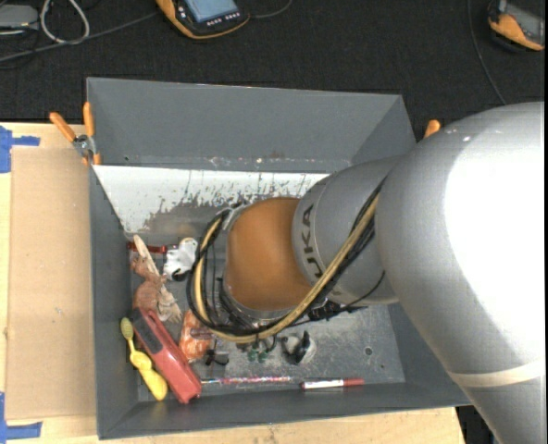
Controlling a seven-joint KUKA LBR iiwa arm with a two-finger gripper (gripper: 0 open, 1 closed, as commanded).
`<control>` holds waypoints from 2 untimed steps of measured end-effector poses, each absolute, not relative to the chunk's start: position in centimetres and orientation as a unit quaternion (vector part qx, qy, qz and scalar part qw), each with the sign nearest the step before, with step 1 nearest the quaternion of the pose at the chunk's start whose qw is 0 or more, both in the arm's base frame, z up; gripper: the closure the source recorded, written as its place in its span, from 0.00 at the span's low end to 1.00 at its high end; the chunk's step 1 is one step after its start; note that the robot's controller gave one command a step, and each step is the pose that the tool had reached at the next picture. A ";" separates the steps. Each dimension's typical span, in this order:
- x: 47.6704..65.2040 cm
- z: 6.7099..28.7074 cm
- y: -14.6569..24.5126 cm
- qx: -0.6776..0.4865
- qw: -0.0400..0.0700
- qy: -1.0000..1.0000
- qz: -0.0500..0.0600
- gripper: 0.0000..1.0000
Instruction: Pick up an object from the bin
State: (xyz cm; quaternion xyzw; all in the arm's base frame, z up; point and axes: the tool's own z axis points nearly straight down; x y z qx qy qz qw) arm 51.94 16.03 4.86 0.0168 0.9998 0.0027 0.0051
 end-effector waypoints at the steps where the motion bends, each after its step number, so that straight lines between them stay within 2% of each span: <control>1: 52.0 5.1 16.0 0.017 0.005 1.000 0.003 1.00; 2: 51.8 11.3 16.1 0.001 -0.001 1.000 0.000 1.00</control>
Offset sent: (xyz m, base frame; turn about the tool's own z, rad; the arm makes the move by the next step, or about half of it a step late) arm 0.0062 0.0037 0.1312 -0.0622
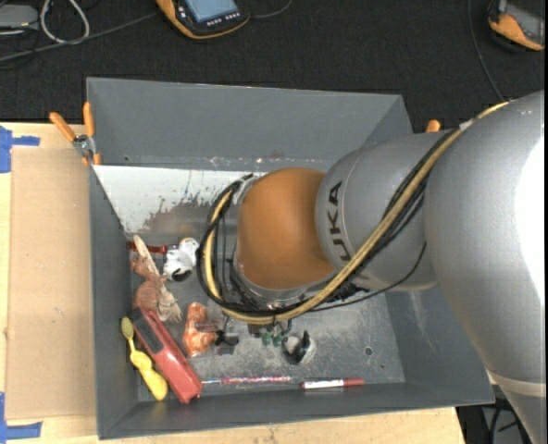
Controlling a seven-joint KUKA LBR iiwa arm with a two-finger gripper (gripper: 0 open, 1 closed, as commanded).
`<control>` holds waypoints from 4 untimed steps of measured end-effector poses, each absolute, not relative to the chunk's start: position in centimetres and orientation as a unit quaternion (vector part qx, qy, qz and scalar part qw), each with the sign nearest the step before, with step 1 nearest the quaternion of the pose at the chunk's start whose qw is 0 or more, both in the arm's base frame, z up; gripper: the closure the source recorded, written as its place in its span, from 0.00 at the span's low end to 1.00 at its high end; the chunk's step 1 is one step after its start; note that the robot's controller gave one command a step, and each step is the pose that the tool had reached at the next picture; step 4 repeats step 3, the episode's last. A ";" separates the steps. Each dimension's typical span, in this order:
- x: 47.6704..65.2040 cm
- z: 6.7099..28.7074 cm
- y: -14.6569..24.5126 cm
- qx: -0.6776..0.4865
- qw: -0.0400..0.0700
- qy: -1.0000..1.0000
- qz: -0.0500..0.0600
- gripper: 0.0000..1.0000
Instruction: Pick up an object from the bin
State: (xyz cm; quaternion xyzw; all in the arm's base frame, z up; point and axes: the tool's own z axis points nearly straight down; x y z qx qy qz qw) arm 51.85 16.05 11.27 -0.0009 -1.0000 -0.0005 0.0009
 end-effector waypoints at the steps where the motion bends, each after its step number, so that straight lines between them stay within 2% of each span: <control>1: 53.0 18.4 16.5 0.009 -0.005 -1.000 -0.002 1.00; 2: 53.5 23.8 15.9 0.016 0.001 -1.000 -0.001 1.00; 3: 54.0 32.1 17.1 0.029 0.001 -1.000 -0.001 1.00; 4: 54.0 32.1 17.1 0.029 0.001 -1.000 -0.001 1.00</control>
Offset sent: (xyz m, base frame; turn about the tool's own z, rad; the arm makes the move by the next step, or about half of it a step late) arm 0.0251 -0.0082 0.1903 -0.0457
